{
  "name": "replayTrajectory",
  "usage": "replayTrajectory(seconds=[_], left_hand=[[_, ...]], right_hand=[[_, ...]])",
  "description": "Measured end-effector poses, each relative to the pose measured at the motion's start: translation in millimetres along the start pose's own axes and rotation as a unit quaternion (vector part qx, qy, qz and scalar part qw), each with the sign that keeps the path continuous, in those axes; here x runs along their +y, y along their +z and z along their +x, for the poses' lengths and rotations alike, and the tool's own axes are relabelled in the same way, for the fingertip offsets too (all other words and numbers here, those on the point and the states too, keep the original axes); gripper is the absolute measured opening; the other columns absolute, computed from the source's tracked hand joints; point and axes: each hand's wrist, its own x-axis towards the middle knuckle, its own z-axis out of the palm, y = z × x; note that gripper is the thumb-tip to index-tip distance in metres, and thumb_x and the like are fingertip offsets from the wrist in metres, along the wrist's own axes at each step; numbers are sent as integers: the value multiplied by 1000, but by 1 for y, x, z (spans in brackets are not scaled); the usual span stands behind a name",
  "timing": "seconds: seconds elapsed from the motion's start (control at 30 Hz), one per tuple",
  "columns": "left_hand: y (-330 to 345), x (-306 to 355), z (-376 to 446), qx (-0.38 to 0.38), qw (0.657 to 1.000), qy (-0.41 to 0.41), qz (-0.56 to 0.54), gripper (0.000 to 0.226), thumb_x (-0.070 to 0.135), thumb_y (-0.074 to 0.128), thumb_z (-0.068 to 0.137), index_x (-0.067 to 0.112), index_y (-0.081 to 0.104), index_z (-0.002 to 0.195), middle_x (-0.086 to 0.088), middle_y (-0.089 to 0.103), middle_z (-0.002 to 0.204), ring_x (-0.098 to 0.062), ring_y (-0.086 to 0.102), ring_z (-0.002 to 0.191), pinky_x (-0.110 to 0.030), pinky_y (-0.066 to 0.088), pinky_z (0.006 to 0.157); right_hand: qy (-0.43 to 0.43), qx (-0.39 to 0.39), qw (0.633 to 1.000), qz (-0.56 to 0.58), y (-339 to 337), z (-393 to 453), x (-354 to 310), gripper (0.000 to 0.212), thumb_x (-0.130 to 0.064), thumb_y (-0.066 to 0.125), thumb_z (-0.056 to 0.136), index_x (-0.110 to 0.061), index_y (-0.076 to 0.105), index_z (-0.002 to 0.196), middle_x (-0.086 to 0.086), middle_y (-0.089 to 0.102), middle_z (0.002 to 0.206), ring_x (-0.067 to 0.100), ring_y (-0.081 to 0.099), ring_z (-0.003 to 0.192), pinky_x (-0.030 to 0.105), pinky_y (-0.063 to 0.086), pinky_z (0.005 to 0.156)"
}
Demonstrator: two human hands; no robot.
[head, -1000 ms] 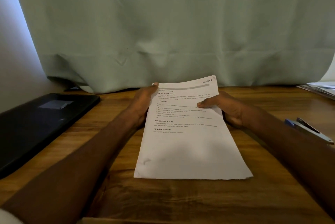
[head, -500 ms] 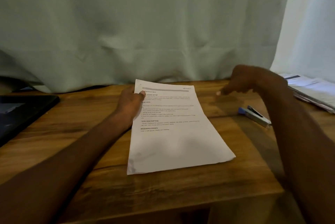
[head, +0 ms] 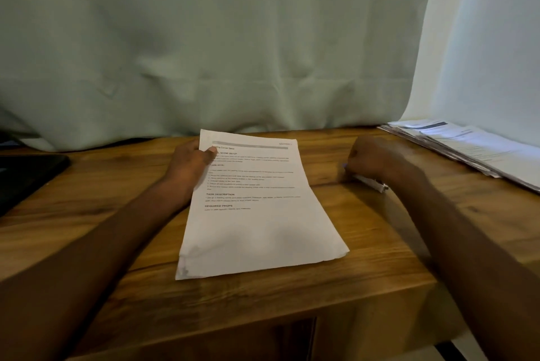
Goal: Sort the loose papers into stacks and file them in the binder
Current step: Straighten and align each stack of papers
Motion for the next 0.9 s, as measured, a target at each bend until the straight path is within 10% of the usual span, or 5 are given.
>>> replayTrajectory(seconds=[0.23, 0.53, 0.7, 0.9], left_hand=[[-14, 2, -4, -43, 999, 0, 6, 16, 16, 59, 102, 12, 72, 111, -5, 79, 101, -28, 76, 91, -54, 59, 90], [-13, -5, 2, -89, 987, 106, 82, 18, 23, 66, 99, 21, 75, 114, 2, 79, 103, -16, 75, 94, -43, 58, 90], [-10, -7, 3, -116, 981, 125, 90, 25, 20, 68, 98, 18, 73, 121, 4, 78, 106, -15, 76, 95, -42, 60, 91], [-8, -8, -1, -134, 979, 133, 73, 26, 25, 65, 99, 16, 71, 123, -1, 77, 113, -22, 74, 102, -53, 56, 96]], right_hand=[[-159, 11, 899, 408, 3, 6, -85, 34, -27, 77, 91, -21, 67, 124, 4, 77, 95, 14, 75, 80, 27, 60, 73], [-404, -21, 882, 241, 32, 31, -150, 57, -30, 88, 79, -25, 66, 131, -11, 71, 115, -2, 66, 105, 10, 49, 91], [-389, -15, 888, 246, 43, 39, -123, 48, -30, 86, 81, -25, 70, 125, -33, 63, 107, -22, 58, 100, -2, 41, 82], [-393, -54, 882, 252, 43, 37, -131, 41, -27, 68, 97, -24, 61, 137, -14, 65, 124, -17, 59, 101, 1, 45, 82]])
